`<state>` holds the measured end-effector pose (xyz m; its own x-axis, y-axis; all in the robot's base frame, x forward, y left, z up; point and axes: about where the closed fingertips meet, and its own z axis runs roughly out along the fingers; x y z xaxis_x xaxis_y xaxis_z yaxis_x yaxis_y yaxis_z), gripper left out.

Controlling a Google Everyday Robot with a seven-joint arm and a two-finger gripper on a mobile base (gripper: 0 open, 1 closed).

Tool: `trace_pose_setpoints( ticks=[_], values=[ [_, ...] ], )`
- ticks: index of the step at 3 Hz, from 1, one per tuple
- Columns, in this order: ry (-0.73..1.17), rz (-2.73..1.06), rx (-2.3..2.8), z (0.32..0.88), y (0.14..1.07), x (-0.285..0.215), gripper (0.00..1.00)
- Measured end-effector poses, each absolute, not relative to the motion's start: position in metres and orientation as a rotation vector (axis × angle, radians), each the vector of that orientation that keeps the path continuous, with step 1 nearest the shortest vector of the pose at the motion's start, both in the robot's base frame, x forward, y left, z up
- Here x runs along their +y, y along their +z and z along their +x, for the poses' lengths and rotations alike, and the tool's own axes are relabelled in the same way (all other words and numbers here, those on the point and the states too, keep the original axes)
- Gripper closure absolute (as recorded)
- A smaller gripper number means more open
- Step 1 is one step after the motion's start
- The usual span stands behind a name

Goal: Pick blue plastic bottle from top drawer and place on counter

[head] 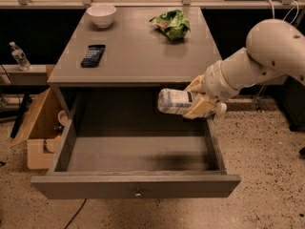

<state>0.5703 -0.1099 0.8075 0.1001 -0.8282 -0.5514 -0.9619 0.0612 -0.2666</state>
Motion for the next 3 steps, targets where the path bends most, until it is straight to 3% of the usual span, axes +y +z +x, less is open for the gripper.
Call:
trace_pose_setpoints(
  ticks=[2,3],
  values=[
    [0.062,-1.69,1.854,0.629,0.91,-0.135,1.0],
    [0.125,-1.596,1.929,0.67,0.916,-0.125,1.0]
  ],
)
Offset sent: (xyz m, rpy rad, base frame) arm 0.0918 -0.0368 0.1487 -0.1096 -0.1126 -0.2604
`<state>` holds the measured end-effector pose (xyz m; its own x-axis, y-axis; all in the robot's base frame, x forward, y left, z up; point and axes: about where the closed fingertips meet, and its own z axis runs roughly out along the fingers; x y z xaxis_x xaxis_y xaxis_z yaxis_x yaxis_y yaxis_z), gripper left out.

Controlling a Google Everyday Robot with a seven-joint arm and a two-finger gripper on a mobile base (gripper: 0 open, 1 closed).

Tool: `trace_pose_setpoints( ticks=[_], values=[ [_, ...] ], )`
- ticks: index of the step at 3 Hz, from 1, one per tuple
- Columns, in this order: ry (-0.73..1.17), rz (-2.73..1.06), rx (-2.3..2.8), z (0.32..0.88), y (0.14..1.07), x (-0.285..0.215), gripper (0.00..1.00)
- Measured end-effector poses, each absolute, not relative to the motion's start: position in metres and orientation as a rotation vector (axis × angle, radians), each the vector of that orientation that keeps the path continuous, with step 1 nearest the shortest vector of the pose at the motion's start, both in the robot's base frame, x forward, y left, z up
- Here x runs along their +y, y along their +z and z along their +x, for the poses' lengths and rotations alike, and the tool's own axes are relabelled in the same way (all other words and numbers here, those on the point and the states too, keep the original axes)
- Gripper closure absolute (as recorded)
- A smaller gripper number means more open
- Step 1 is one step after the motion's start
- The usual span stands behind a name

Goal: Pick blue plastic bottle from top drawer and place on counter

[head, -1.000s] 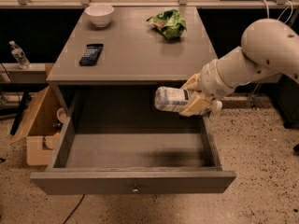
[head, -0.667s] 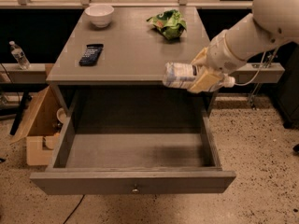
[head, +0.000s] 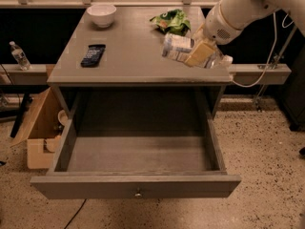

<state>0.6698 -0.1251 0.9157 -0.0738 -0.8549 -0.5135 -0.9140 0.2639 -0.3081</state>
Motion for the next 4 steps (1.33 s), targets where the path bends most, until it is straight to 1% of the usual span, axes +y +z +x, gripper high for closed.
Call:
trace_pose_setpoints(
  ticks=[1,2,4],
  values=[
    [0.204,-1.536,1.991,0.709,0.901,-0.107,1.0],
    [0.269,-1.482,2.073,0.743,0.873,-0.087,0.96],
    [0.28,-1.387,2.212,0.771,0.853,-0.081,0.5]
  ],
)
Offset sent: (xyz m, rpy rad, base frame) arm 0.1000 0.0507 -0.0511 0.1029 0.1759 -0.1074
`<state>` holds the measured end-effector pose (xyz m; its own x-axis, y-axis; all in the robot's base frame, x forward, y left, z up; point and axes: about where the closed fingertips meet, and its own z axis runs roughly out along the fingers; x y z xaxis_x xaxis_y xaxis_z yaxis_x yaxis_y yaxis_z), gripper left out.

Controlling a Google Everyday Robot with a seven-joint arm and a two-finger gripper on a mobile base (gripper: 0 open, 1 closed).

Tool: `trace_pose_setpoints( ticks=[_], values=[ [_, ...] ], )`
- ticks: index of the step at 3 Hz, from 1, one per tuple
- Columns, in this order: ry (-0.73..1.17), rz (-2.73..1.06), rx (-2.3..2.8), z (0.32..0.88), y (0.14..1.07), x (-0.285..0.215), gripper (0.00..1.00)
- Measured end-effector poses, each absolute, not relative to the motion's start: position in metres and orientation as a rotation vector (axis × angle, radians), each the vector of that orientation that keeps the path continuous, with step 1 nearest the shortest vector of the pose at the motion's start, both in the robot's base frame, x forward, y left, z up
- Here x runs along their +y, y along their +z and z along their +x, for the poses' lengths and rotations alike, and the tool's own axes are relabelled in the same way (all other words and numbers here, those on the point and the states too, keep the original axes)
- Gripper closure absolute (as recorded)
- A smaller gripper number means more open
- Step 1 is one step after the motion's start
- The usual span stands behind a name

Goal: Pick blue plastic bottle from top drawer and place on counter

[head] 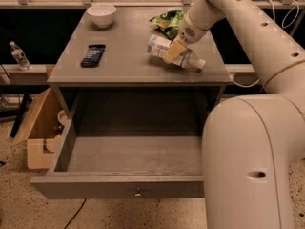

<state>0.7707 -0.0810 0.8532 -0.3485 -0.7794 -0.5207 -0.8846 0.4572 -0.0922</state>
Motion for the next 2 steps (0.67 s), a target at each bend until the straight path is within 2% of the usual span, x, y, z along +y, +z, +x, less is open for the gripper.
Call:
trace_pose_setpoints(
  ticks=[2],
  values=[
    [0.241,-1.309,2.267,0.776,0.861,-0.108,0.0]
  ],
)
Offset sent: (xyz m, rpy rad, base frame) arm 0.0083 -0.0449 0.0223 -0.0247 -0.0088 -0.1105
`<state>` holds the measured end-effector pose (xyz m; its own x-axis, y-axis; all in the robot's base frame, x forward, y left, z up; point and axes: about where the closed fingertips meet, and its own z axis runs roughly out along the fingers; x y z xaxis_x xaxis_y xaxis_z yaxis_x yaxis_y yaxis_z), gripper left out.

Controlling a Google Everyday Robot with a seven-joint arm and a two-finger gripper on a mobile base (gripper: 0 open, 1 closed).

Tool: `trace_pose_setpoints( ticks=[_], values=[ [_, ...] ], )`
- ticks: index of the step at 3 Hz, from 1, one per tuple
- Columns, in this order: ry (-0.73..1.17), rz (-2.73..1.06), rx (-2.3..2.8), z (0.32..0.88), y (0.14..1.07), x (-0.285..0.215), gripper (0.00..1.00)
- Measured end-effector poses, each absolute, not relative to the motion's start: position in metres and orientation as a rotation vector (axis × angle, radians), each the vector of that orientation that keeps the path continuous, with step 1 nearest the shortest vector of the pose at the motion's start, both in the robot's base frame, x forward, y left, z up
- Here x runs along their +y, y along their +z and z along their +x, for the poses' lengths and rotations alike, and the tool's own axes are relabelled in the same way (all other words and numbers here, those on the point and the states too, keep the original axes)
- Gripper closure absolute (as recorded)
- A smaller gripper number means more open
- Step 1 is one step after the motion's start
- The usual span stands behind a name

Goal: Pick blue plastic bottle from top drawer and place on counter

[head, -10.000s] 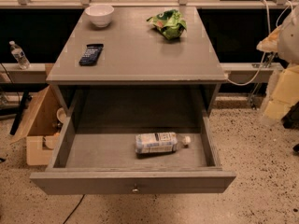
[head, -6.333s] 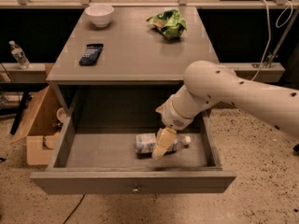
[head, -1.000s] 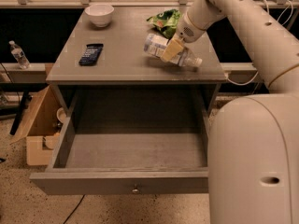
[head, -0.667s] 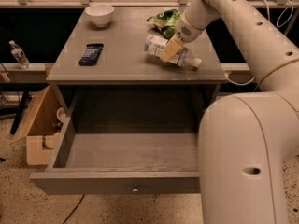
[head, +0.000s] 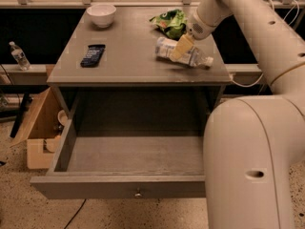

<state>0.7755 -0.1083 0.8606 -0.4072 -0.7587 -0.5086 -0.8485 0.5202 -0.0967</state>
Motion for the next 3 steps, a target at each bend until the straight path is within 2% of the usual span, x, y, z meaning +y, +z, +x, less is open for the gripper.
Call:
trace_pose_setpoints(
  ticks=[3],
  values=[
    [0.171,-1.267,2.166,0.731,0.922,-0.172,0.0]
  ],
)
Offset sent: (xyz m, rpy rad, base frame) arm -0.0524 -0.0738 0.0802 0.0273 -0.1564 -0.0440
